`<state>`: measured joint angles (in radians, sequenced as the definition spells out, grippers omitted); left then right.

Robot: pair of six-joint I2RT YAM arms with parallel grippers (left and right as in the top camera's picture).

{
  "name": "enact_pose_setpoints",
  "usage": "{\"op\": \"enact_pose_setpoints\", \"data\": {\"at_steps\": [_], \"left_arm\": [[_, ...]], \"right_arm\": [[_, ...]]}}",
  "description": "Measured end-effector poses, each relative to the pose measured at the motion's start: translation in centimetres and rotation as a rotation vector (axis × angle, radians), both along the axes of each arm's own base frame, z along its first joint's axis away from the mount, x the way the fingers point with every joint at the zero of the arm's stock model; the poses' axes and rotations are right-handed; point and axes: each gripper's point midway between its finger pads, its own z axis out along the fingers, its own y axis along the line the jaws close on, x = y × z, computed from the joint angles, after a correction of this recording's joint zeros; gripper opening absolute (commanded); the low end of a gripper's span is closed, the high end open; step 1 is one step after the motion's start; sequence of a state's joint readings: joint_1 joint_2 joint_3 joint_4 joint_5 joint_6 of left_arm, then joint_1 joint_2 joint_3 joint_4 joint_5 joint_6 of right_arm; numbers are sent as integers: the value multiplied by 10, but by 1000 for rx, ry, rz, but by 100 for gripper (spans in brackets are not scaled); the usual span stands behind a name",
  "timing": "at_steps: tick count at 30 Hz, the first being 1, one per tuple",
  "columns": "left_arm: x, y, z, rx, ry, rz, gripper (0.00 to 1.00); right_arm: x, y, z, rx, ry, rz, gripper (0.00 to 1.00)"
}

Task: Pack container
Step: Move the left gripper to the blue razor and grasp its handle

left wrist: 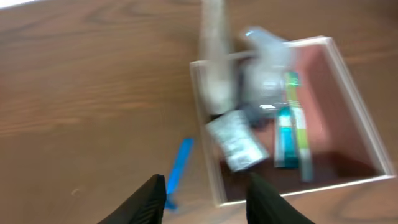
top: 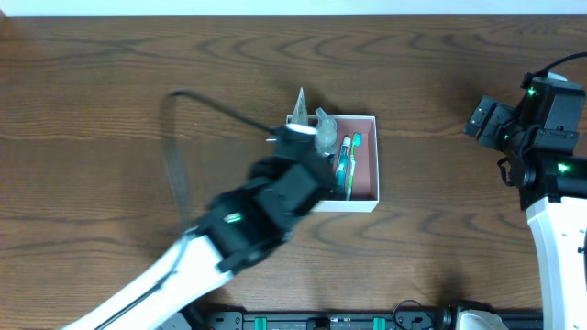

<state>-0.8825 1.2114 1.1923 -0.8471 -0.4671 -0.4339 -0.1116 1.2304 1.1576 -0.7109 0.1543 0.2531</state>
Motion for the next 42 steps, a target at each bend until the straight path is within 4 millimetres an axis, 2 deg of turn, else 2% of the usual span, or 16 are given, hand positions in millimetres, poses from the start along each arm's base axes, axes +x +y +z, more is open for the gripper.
{"op": "enact_pose_setpoints", "data": {"at_steps": [3, 6, 9, 12, 17, 23, 25, 31, 38, 42], "left_arm": [[1, 42, 2, 49, 24, 93, 56], [9, 70, -7, 85, 66, 175, 57], [18, 89, -20, 91, 130, 223, 58], [27, 97, -41, 79, 220, 233, 58], [37, 96, -82, 45, 399, 172, 59], [32, 81, -131, 13, 610, 58, 59], [29, 77, -142, 11, 651, 40, 59], [20, 71, -161, 4, 725, -10, 59], [14, 69, -182, -13, 730, -37, 59], [17, 64, -191, -34, 707, -64, 59]], "right_arm": [[0, 0, 0, 0, 0, 0, 99], [0, 0, 0, 0, 2, 0, 99], [0, 0, 0, 0, 2, 0, 99], [0, 0, 0, 0, 2, 0, 99], [0, 0, 0, 0, 2, 0, 99], [0, 0, 0, 0, 2, 0, 99], [0, 0, 0, 0, 2, 0, 99], [0, 0, 0, 0, 2, 0, 99], [0, 0, 0, 0, 2, 0, 99], [0, 0, 0, 1, 2, 0, 99]]}}
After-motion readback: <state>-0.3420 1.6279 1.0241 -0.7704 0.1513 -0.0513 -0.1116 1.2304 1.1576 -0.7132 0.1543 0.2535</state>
